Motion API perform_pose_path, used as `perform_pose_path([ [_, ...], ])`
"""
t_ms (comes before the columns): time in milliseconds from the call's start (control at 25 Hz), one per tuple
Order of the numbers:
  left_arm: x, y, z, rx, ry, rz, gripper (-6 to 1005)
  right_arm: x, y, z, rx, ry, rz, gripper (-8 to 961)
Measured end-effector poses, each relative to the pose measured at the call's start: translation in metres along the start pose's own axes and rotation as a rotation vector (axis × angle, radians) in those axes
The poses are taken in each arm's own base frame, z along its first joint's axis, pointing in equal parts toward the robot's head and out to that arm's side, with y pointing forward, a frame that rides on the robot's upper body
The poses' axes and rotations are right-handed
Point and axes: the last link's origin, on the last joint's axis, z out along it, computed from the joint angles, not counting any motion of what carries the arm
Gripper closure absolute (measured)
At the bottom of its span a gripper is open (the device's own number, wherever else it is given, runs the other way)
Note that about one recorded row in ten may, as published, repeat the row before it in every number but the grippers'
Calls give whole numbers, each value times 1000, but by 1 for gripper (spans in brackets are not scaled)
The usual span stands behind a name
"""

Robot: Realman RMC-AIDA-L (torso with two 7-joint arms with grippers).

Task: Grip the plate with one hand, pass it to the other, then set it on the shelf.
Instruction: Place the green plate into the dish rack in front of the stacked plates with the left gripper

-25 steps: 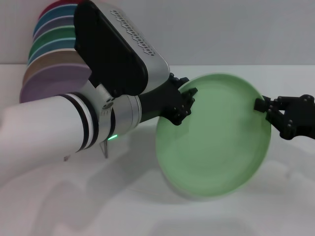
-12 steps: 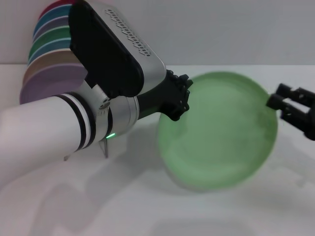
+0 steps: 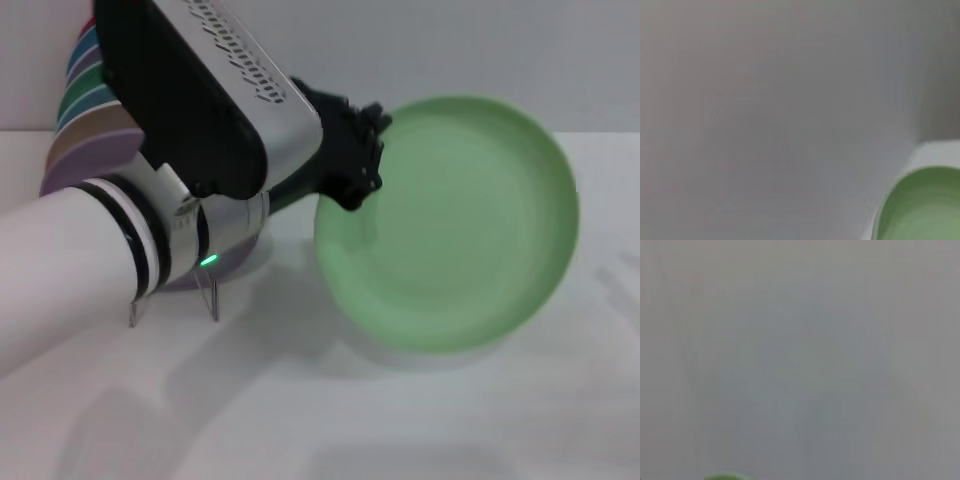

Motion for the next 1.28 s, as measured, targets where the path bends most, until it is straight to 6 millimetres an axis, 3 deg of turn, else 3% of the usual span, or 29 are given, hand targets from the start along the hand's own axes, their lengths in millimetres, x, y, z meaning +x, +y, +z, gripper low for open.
perform_pose_path([
  [120,9,-2,-12,101,110,69,970,-1,-1,-3,11,-11,-1,395],
  [320,12,-2,-15,130,139,85,970,-1,-1,-1,9,-11,6,395],
  [360,19,2,-25,227,244,130,970,-1,-1,-1,9,-11,6,395],
  [680,12,9,-41,373,421,191,971,-2,-5,-4,39,-27,12,395],
  [1000,-39,5,-49,510,646,252,971,2,-4,-3,33,-16,25,396],
  [1080,-61,-5,-53,538,737,226,971,4,-3,-2,29,-12,28,396],
  [1240,-76,-15,-55,528,778,193,971,5,-2,-2,22,-5,30,396],
  [1280,-88,-23,-58,541,798,177,971,5,-2,-2,19,-3,30,396],
])
